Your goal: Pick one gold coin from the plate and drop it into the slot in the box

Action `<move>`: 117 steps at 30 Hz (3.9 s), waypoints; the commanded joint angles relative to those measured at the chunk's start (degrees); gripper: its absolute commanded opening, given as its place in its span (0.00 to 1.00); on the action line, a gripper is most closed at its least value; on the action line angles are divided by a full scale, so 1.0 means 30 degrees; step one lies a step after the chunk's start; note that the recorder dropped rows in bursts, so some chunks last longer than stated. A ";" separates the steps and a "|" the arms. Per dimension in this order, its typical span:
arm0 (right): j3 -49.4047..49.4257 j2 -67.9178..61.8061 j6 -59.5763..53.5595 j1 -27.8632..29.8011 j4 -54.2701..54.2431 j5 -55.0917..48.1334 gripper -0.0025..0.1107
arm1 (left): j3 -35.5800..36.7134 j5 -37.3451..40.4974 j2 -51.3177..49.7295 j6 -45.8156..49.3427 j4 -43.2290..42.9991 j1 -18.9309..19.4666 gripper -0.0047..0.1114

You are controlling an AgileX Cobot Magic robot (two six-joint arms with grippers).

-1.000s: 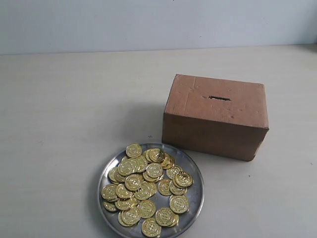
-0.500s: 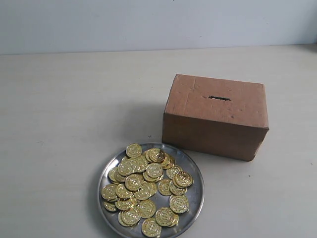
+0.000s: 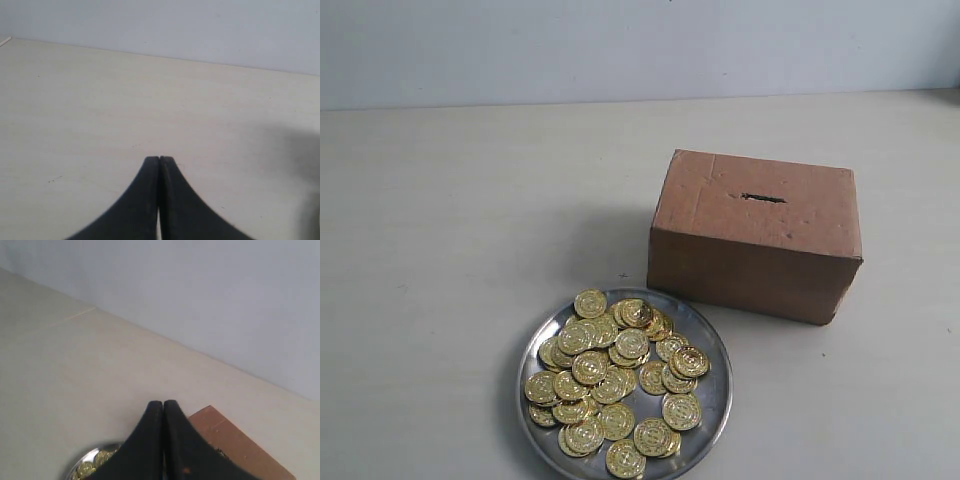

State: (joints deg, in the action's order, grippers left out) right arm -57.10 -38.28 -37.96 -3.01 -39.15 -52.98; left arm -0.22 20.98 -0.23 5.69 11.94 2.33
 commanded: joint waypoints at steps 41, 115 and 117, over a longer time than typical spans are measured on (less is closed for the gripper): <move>-0.0869 -2.0610 -0.2608 -1.1670 0.7906 0.2867 0.09 | 0.0074 -0.0190 0.0076 0.0065 0.0223 -0.0088 0.04; 0.0045 -2.3520 -0.0980 -1.0549 1.0022 0.4723 0.51 | 0.0074 -0.0190 0.0076 0.0065 0.0223 -0.0088 0.04; 0.0045 -2.3520 -0.0980 -1.0549 1.0022 0.4858 0.51 | 0.0074 -0.0190 0.0076 0.0065 0.0223 -0.0088 0.04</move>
State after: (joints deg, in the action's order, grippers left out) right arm -58.36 -107.37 -41.29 -35.10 -7.51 -36.04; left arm -0.22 20.98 -0.23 5.78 11.94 2.33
